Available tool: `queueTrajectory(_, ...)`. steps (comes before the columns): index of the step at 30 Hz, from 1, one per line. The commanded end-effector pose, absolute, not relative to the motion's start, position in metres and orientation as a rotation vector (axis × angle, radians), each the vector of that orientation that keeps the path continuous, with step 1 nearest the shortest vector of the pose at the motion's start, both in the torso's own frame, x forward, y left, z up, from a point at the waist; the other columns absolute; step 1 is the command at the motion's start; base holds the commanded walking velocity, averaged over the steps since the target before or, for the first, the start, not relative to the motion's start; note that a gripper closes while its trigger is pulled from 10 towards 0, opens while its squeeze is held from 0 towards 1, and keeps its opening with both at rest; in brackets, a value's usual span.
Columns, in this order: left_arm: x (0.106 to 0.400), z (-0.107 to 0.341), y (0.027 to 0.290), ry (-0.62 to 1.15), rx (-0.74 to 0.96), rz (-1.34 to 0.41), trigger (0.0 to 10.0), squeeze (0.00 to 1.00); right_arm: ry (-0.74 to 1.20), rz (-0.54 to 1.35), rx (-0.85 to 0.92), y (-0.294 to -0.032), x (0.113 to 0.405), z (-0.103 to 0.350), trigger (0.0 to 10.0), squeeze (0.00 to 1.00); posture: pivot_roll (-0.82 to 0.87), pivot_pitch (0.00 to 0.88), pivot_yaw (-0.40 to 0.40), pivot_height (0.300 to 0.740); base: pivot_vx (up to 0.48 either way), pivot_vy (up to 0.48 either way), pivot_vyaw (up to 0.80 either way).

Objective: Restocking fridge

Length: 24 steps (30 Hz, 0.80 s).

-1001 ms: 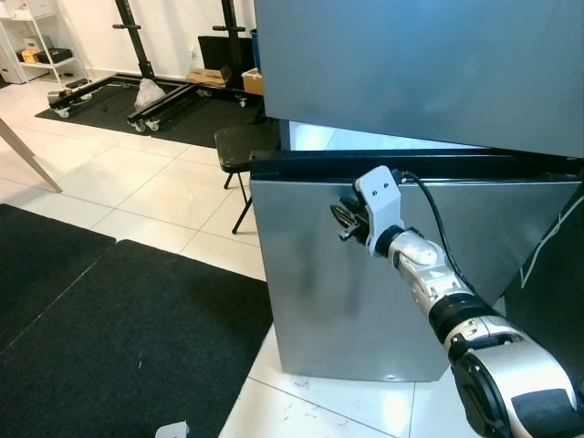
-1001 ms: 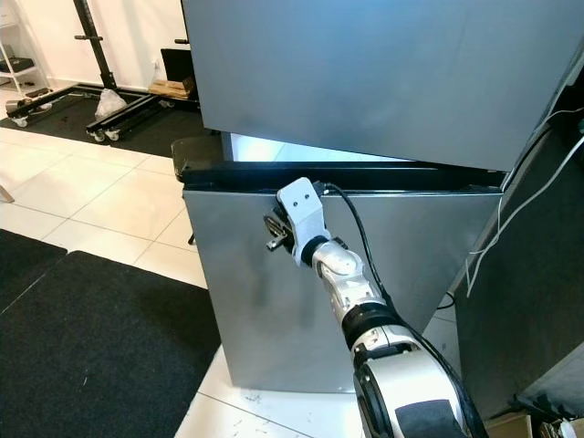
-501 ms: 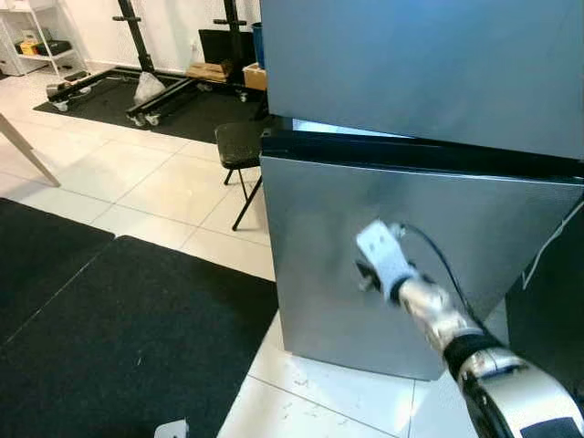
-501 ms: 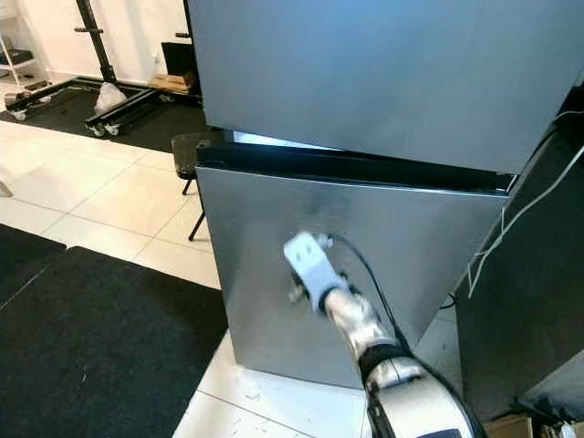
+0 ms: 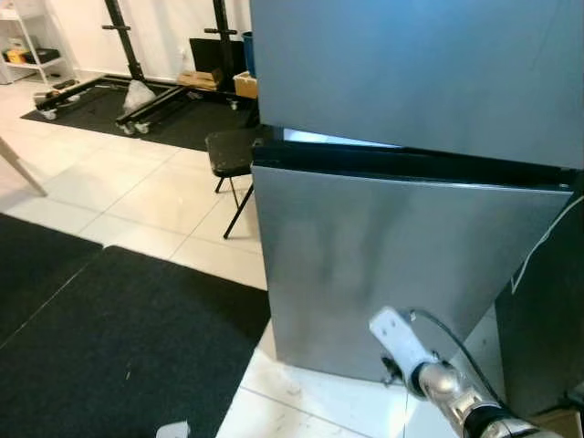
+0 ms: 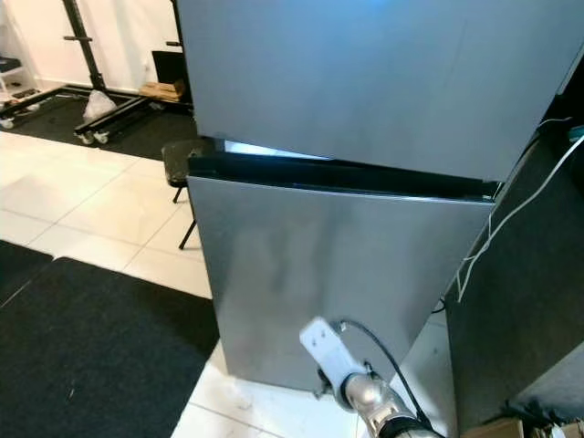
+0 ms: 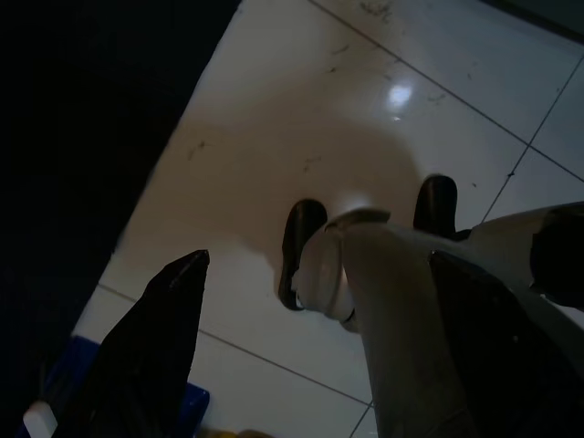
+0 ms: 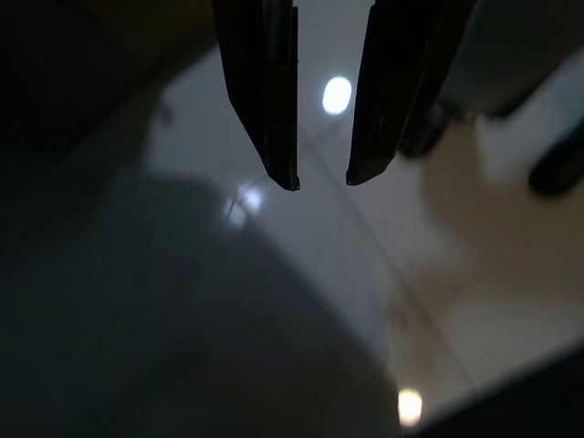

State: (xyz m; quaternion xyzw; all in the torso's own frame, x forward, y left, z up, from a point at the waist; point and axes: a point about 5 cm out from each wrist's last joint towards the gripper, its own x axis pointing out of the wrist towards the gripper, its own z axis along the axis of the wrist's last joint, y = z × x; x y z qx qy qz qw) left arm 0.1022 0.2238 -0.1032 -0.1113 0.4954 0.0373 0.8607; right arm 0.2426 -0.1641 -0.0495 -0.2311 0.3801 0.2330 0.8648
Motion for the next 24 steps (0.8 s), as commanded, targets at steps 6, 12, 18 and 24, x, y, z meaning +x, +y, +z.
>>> queueTrajectory(6,0.101,-0.104,0.223,1.053,-0.228,0.065,10.0,0.0,0.875,0.474,-0.492,-0.176,0.224,-0.061,10.0,0.0,-0.06,0.007,-0.026,0.74,0.327,0.0,0.0)
queueTrajectory(12,0.101,-0.104,0.224,1.058,-0.221,0.089,10.0,0.0,0.805,0.45,-0.389,-0.175,0.235,-0.053,10.0,0.0,-0.06,0.009,-0.026,0.74,0.304,0.0,0.0)
queueTrajectory(18,0.1,-0.104,0.225,1.057,-0.219,0.095,10.0,0.0,0.615,0.457,-0.116,-0.17,0.262,-0.026,10.0,0.0,-0.06,0.01,-0.024,0.74,0.0,0.0,0.0)
queueTrajectory(24,0.098,-0.105,0.224,1.065,-0.214,0.086,10.0,0.0,0.49,0.491,0.024,-0.17,0.278,-0.006,10.0,0.0,-0.06,0.011,-0.025,0.74,0.0,0.0,0.0)
